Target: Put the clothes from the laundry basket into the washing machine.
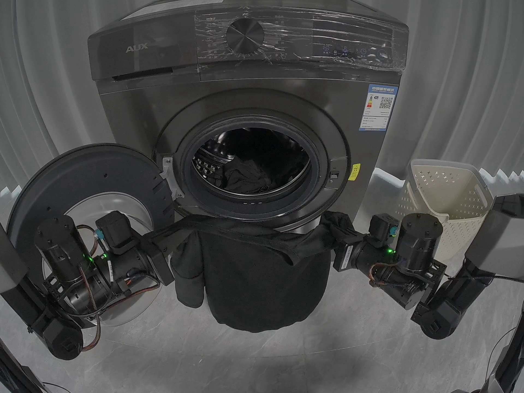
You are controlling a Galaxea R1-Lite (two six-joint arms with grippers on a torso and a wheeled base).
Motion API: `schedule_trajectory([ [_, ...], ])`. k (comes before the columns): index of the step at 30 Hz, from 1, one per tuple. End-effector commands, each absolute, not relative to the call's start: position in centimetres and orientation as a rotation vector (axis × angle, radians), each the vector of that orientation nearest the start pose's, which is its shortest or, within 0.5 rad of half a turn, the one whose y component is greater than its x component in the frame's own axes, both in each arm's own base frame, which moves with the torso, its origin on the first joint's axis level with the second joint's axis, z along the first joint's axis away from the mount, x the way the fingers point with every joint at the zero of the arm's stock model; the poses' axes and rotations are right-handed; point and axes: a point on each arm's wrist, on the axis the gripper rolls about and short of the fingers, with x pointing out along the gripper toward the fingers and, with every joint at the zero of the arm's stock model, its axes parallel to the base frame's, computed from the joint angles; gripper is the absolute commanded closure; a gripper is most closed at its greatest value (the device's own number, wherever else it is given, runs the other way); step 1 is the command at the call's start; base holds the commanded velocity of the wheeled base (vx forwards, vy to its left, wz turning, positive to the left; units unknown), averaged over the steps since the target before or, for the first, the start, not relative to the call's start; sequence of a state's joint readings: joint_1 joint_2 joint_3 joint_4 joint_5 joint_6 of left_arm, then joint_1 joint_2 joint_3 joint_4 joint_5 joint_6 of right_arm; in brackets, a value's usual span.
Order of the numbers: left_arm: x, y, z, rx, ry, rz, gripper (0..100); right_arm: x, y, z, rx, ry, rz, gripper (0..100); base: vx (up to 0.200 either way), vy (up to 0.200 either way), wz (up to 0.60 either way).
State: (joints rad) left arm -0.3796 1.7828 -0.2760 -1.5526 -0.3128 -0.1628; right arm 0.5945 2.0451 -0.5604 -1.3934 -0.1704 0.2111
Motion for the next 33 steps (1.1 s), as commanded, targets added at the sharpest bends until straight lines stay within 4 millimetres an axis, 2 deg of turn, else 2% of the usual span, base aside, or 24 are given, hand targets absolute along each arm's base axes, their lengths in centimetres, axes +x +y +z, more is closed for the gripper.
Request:
schedule_trajectory([
  [1,22.9,-10.1,14.1,-0.159,-0.05,-0.7,100,26.7,18.0,8.1,0.16,0.171,0.421,100,0.0,0.0,0.0],
  [7,22.9,-10.3,14.7,-0.159,-0.075,-0.712,100,26.3,18.5,7.2,0.146,0.206,0.443,100,0.0,0.0,0.0],
  [8,22.9,-10.3,14.7,-0.159,-0.075,-0.712,100,26.4,18.5,7.0,0.144,0.209,0.443,0,0.0,0.0,0.0],
  [13,22.8,-10.6,14.8,-0.154,-0.081,-0.72,100,25.0,18.7,5.2,0.104,0.268,0.481,0,0.0,0.0,0.0],
  [23,22.5,-11.0,14.7,-0.118,-0.088,-0.737,100,23.9,18.5,4.3,0.074,0.29,0.586,0,0.0,0.0,0.0],
  [26,22.5,-11.1,14.7,-0.114,-0.092,-0.742,100,23.9,19.0,4.1,0.075,0.292,0.62,0,0.0,0.0,0.0],
  [33,22.6,-11.2,14.8,-0.109,-0.098,-0.726,100,23.1,22.3,3.1,0.074,0.268,0.744,0,0.0,0.0,0.0],
])
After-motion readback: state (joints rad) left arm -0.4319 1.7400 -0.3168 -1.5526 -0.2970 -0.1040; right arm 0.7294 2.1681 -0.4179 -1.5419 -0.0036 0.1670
